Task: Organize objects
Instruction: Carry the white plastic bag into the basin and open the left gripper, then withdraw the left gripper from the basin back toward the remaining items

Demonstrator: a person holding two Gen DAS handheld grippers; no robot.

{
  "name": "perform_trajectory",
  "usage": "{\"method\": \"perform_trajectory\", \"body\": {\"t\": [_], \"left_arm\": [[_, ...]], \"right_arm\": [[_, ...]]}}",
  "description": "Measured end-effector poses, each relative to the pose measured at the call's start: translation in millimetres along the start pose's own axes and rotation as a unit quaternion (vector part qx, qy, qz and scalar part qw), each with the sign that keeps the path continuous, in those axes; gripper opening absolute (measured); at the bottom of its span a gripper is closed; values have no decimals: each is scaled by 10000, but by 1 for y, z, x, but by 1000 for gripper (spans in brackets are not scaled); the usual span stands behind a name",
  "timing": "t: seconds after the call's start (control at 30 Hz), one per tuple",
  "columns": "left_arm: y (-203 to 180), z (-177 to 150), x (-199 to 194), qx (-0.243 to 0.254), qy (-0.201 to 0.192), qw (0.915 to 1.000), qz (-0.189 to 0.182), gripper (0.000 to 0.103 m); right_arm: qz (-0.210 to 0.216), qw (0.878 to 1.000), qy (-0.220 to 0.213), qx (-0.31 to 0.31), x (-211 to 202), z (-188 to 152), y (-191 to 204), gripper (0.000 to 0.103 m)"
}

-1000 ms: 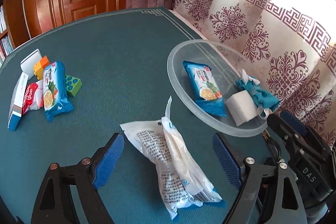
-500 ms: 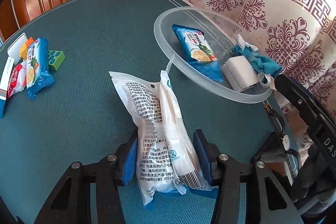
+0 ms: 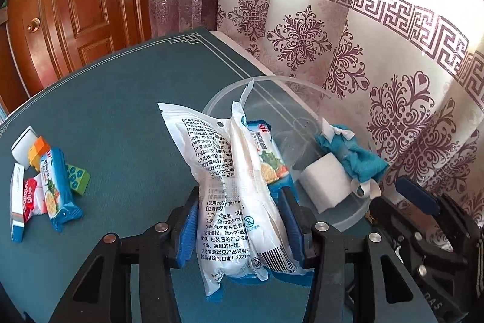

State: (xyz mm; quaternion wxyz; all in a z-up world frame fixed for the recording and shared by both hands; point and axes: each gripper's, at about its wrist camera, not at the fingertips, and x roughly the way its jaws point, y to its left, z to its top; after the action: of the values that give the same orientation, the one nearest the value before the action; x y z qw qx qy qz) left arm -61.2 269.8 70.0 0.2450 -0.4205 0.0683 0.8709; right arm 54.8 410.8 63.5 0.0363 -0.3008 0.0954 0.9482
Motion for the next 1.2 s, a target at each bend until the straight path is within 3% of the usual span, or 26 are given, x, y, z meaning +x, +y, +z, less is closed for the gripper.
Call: {"method": "perform_trajectory", "body": {"t": [0.33, 0.53, 0.6, 0.67, 0.83, 1.2], "left_arm": [[-31, 52, 52, 450, -24, 9987, -232, 53], [-40, 70, 73, 301, 105, 9977, -598, 55], [-39, 71, 72, 255, 68, 9975, -648, 71], [-36, 69, 67, 217, -73, 9980, -583, 84], [-26, 63, 59, 208, -145, 9991, -348, 86], [-2, 39, 34, 120, -338, 9991, 210, 102]], "right_arm": [[-36, 10000, 29, 29, 3, 0, -3, 59], [-53, 10000, 63, 29, 6, -1, -3, 59], [-59, 10000, 75, 27, 7, -2, -3, 59], [-61, 9999, 85, 30, 8, -2, -3, 59], [-44, 9999, 90, 20, 8, -2, -2, 59], [39, 9999, 97, -101, 5, -2, 8, 60]]}}
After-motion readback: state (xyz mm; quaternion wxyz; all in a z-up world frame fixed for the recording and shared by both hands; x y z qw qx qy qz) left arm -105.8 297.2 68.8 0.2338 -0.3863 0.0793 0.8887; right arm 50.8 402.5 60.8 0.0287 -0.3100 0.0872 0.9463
